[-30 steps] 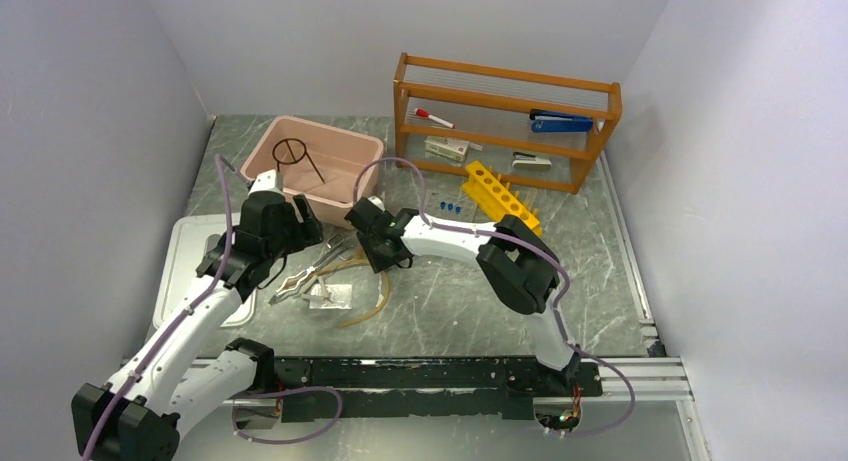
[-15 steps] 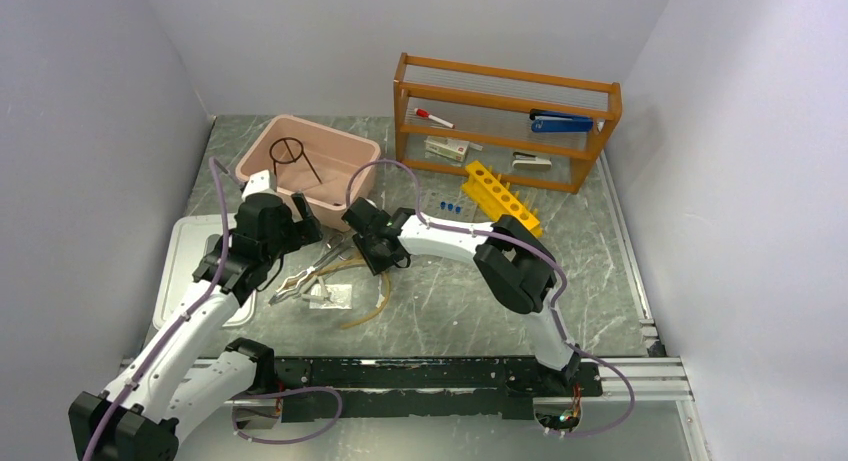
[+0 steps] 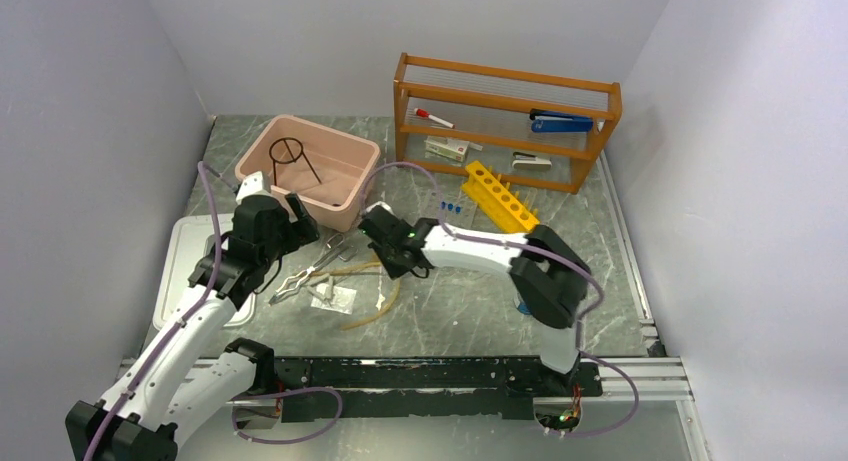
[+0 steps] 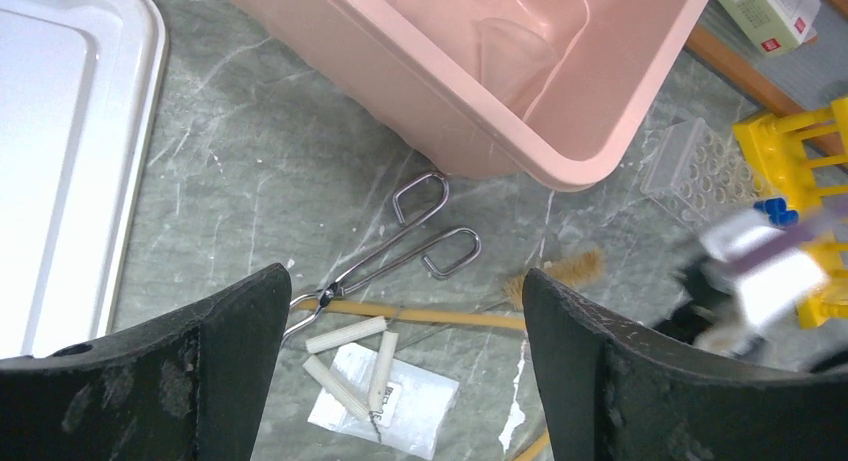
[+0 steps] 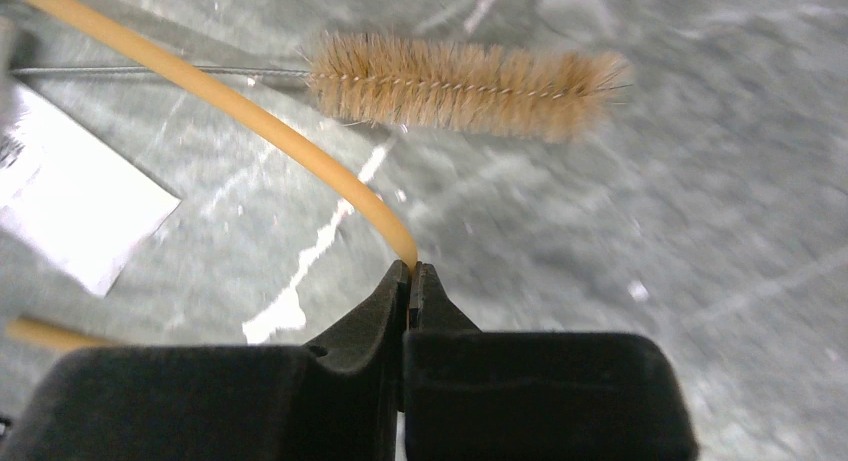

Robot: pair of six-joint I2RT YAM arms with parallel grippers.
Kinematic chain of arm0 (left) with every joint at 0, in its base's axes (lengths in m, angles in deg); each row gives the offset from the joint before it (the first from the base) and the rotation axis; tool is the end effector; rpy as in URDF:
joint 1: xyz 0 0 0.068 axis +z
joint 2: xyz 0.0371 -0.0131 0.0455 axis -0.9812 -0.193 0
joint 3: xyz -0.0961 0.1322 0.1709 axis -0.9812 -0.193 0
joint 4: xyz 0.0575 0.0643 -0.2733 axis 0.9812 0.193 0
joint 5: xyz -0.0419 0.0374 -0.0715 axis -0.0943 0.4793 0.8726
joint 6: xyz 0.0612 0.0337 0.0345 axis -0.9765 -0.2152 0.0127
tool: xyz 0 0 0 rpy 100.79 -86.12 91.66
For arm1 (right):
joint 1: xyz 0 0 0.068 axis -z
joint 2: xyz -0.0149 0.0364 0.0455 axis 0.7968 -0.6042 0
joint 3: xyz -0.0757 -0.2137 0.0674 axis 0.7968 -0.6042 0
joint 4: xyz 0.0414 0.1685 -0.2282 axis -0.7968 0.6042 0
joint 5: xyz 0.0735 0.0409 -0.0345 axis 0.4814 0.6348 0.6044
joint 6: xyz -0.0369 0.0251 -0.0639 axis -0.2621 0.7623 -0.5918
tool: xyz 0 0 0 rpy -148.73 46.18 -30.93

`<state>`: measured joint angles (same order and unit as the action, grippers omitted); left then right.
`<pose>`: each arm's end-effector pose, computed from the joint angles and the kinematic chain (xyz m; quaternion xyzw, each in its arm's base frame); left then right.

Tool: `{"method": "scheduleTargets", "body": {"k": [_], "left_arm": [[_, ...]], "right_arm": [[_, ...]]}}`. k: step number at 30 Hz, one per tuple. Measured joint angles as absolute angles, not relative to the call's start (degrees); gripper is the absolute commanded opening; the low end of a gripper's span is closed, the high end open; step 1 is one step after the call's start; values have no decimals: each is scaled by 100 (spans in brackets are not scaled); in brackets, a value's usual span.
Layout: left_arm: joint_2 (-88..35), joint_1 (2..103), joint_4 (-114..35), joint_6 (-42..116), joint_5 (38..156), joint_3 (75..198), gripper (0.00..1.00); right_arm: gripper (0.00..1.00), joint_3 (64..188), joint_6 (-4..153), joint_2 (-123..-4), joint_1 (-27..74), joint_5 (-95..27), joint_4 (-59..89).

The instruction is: Organize the chemistry lab equipment

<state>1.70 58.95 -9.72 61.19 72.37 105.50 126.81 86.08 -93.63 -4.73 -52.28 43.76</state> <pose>0.2487 -0.0704 0.2343 -0.1859 0.8561 -0.1082 0.4699 0.2362 0.3495 0.0962 -0.3073 0.9195 0.0721 0.2343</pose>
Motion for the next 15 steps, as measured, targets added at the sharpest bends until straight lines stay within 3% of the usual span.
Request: {"method": "scheduleTargets", "body": {"k": [7, 15], "left_arm": [[207, 5895, -980, 6733, 8063, 10587, 88], [177, 5895, -1647, 7599, 9650, 10572, 84]], "right_arm": [[0, 11649, 8600, -7361, -473, -5427, 3500], [0, 11040, 8600, -6246, -473, -5429, 2429]]}}
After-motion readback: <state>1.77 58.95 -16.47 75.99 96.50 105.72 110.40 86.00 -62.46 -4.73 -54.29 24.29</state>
